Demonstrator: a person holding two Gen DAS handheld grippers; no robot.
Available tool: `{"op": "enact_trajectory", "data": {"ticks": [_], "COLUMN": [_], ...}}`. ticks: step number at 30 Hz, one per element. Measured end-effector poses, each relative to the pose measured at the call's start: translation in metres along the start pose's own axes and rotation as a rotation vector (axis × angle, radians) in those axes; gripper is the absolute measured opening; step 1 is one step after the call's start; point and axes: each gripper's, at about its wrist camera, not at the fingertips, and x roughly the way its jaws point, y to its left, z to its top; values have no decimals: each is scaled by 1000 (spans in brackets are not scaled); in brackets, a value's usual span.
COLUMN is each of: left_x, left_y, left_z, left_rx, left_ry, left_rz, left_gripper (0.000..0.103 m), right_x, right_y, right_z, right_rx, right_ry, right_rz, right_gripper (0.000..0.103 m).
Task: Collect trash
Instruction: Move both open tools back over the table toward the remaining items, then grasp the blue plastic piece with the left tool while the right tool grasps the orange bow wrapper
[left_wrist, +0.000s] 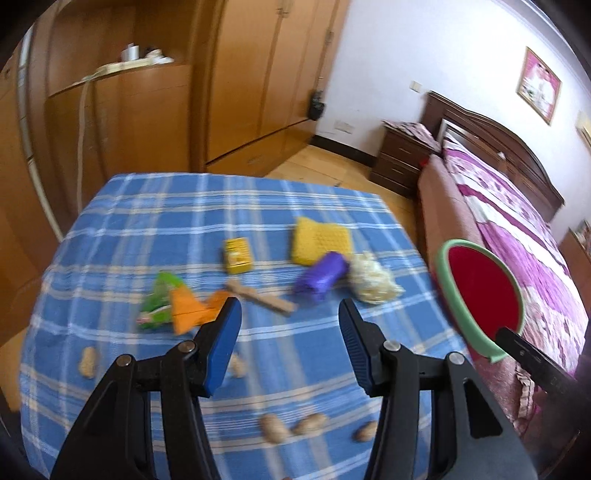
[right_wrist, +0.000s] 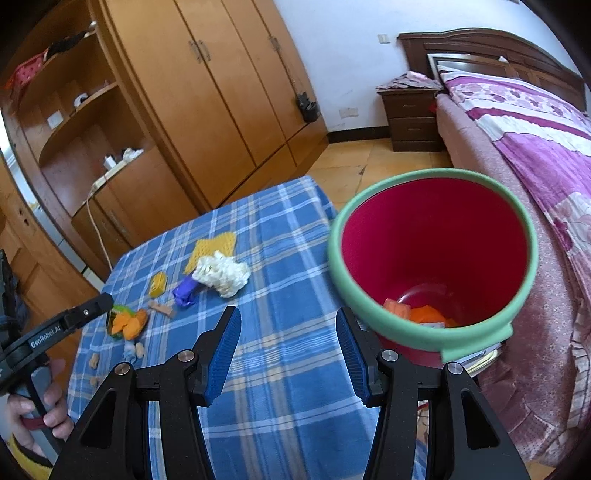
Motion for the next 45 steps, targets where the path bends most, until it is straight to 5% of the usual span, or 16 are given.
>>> {"op": "enact_trajectory", "data": {"ticks": [19, 27, 35, 39, 45], "left_x": [37, 46, 53, 54, 45], "left_y": [52, 68, 62, 60, 58], "left_z": [-43, -41, -45, -43, -46], "left_rx": [-113, -164, -152, -150, -124], "left_ry": [94, 87, 105, 103, 99], "left_rz": [104, 159, 115, 76, 43], "left_gripper": [54, 38, 36, 11, 6], "right_x": [40, 43, 49, 52, 57], "right_y": [30, 28, 32, 36, 49], "right_z": [-20, -22, -25, -27, -26], "right_rx": [-64, -59, -63, -71, -111], "right_ry": [116, 128, 146, 159, 167], "right_rz": [31, 34, 48, 55, 72], "right_gripper": [55, 55, 55, 55, 55]}}
